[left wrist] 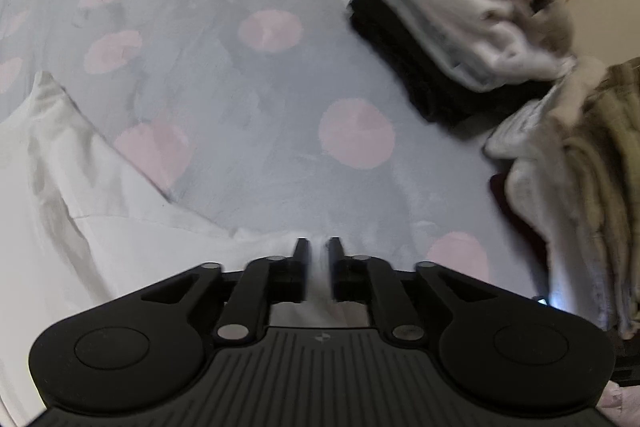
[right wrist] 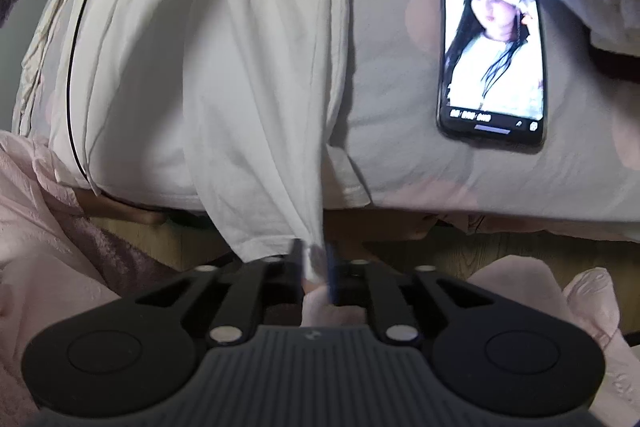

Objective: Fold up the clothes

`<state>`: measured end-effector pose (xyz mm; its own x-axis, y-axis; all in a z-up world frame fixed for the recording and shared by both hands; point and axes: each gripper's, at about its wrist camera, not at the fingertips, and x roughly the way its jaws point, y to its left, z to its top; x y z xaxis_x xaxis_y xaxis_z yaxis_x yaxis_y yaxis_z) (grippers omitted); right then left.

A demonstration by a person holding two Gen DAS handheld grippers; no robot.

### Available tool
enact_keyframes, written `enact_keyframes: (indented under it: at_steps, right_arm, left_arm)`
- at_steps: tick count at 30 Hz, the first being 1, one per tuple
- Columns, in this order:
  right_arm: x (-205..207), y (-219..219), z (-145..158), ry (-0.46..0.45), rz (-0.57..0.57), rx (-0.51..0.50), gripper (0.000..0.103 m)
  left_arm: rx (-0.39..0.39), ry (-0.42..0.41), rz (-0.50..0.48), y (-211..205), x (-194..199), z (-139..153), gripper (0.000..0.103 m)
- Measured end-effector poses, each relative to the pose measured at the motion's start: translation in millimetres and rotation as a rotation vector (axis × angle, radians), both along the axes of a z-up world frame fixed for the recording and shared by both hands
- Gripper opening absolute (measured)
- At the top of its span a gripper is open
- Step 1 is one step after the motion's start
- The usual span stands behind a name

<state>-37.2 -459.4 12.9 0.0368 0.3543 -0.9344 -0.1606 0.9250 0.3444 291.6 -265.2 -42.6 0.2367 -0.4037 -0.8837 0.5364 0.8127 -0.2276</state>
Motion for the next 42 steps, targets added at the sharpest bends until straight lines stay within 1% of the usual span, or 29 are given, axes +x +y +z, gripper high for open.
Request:
enact_keyframes:
  at_steps: [1, 2, 5, 8, 9, 12, 14, 16, 18, 19, 20, 23, 26, 27, 28, 29, 33, 35, 40, 42]
  right_arm:
    - [1, -1, 4, -0.016, -0.003, -0.005, 0.029]
    - [1, -2, 7, -0.035, -0.004, -0.012, 0.029]
    - [6, -4, 12, -0.08, -0.018, -0.009, 0.029]
    - [13, -2, 14, -0.116, -0.025, -0.003, 0.029]
    - [16, 0, 13, -0.124, -0.022, 0.002, 0.029]
    - [20, 5, 10, -0.133, -0.009, 0.016, 0.029]
    - [21, 7, 8, -0.132, -0.005, 0.02, 0.029]
    - [21, 7, 5, -0.125, -0.006, 0.021, 0.029]
    - [22, 6, 1, -0.119, -0.013, 0.016, 0.029]
    - [23, 5, -1, -0.118, -0.02, 0.014, 0.029]
    - [23, 4, -2, -0.12, -0.03, 0.01, 0.029]
    - [24, 1, -8, -0.111, -0.056, 0.044, 0.029]
    - [24, 5, -16, -0.091, -0.042, 0.055, 0.029]
    - [24, 7, -19, -0.084, -0.031, 0.052, 0.025]
    - [23, 9, -21, -0.077, -0.017, 0.048, 0.006]
    - [22, 11, -22, -0.077, -0.007, 0.044, 0.003]
    - [17, 13, -17, -0.091, 0.016, 0.033, 0.002]
    - [18, 12, -18, -0.085, 0.008, 0.022, 0.002]
    - [20, 14, -20, -0.063, -0.006, 0.0, 0.002]
    - [23, 13, -21, -0.043, -0.004, 0.002, 0.003]
  left_arm:
    - [-0.001, -0.011, -0.007, -1, -2, 2, 0.022]
    - [-0.008, -0.02, -0.008, 0, -4, 7, 0.026]
    - [0.018, -0.02, -0.034, -3, -14, 16, 0.026]
    - [0.039, -0.003, -0.05, -6, -23, 13, 0.026]
    - [0.049, -0.009, -0.054, -8, -25, 11, 0.026]
    - [0.104, -0.009, -0.043, -16, -26, 1, 0.026]
    - [0.108, -0.014, -0.033, -19, -25, -6, 0.026]
    - [0.116, -0.021, -0.021, -22, -21, -12, 0.023]
    - [0.133, -0.023, -0.013, -24, -18, -17, 0.003]
    - [0.137, -0.021, -0.007, -24, -16, -19, 0.002]
    - [0.133, -0.015, -0.003, -23, -15, -20, 0.0]
    - [0.1, 0.007, 0.013, -19, -11, -18, 0.0]
    - [0.038, 0.04, 0.049, -14, -6, -12, 0.0]
    - [0.015, 0.053, 0.064, -12, -4, -10, 0.0]
    - [-0.006, 0.061, 0.077, -10, -3, -9, 0.0]
    - [-0.017, 0.064, 0.085, -9, -2, -8, 0.0]
    - [-0.061, 0.057, 0.1, -6, 1, -6, 0.0]
    - [-0.086, 0.071, 0.11, -5, 3, -9, 0.0]
    - [-0.088, 0.063, 0.125, -10, 5, -17, 0.0]
    - [-0.088, 0.068, 0.112, -10, 6, -20, 0.0]
